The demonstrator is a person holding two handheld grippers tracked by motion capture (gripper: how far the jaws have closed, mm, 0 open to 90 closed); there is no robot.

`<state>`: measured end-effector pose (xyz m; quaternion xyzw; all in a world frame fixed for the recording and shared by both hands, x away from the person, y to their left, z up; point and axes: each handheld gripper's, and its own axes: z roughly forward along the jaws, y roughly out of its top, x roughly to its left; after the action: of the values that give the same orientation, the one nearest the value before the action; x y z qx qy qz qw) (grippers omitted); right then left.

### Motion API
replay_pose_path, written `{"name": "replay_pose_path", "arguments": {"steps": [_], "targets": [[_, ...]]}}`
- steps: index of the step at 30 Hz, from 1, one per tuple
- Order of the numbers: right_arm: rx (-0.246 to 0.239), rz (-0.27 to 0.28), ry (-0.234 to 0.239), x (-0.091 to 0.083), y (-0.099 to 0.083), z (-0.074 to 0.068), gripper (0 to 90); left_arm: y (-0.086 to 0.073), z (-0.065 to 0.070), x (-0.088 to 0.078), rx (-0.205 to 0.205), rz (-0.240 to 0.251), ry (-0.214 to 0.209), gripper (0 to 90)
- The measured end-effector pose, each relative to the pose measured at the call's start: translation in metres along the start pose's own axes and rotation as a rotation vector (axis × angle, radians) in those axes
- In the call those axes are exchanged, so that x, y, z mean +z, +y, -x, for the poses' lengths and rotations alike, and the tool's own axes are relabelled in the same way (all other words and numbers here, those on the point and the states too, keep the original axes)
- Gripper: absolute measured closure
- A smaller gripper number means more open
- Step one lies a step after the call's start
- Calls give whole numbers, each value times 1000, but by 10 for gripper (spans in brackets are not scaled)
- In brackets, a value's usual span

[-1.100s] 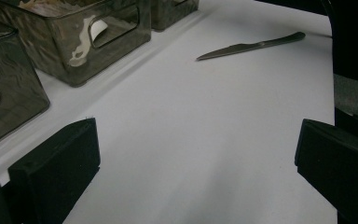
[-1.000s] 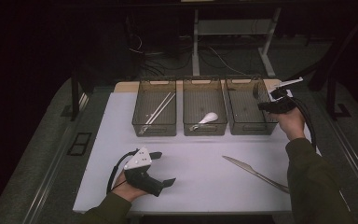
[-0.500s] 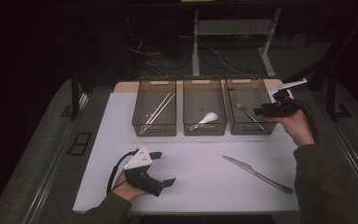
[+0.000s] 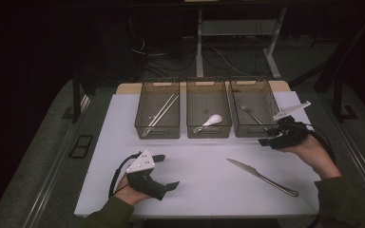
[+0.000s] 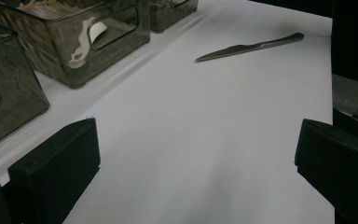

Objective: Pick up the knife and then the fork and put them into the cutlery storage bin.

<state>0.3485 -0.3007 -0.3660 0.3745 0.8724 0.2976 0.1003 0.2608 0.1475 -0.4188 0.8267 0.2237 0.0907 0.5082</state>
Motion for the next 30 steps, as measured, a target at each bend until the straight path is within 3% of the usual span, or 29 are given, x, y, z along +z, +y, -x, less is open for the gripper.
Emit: {"name": "replay_pose_path", "arguments": {"steps": [8,20,30], "targets": [[-74,-117,25,8,-20,-26,491,0,0,0,-2,-1,2,0],[-132,-263,45,16,-38,-53,593,-1,0,1,1,-8,2,0],[-196,-390,45,30,-46,-60,670,-1,0,1,6,-13,0,0]]}}
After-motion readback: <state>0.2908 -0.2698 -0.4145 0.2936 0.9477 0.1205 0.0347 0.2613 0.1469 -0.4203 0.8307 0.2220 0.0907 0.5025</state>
